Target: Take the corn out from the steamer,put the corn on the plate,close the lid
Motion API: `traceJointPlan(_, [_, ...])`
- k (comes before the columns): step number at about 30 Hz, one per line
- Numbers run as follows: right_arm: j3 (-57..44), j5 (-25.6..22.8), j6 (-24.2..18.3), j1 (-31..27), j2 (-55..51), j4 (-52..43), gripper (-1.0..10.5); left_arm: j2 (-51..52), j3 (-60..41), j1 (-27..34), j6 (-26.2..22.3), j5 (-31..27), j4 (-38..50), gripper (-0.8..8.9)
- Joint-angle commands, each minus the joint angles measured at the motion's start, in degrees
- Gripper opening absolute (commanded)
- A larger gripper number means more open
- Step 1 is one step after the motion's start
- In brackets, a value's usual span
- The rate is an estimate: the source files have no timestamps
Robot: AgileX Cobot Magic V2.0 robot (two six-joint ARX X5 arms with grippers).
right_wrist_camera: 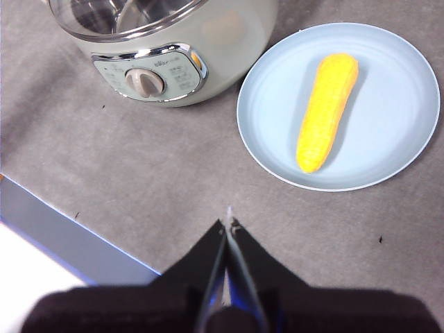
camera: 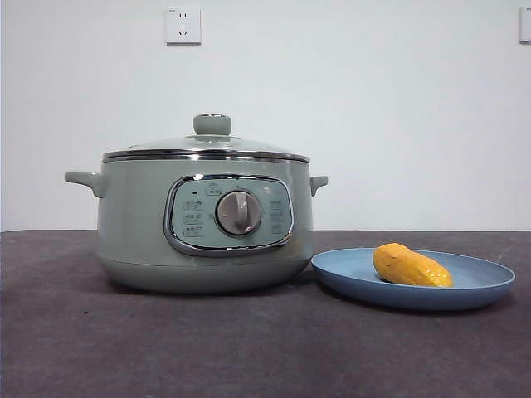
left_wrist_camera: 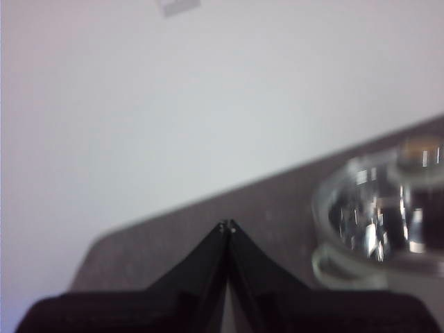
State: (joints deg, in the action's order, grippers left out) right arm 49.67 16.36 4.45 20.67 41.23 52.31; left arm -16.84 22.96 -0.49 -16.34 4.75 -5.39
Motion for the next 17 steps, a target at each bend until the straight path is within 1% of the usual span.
traceJointPlan(1, [-0.2, -0.17, -0.42, 0.15, 0.0, -0.17, 0.0, 3.43, -6.19, 1.09, 2.93, -0.17, 1.53, -0.04])
traceJointPlan(3, [-0.2, -0.17, -0.42, 0.15, 0.0, -0.17, 0.0, 5.49, -9.73, 1.77, 4.74, -0.22, 1.51, -0.04])
traceJointPlan(9, [-0.2, -0.17, -0.44, 0.15, 0.0, -0.17, 0.0, 9.7, -16.9, 2.95, 7.32, -0.24, 1.49, -0.04])
traceJointPlan(17, [-0.2, -0.17, -0.42, 0.15, 0.0, -0.17, 0.0, 16.04, -22.8, 3.28, 9.09, -0.39, -0.13, -0.04])
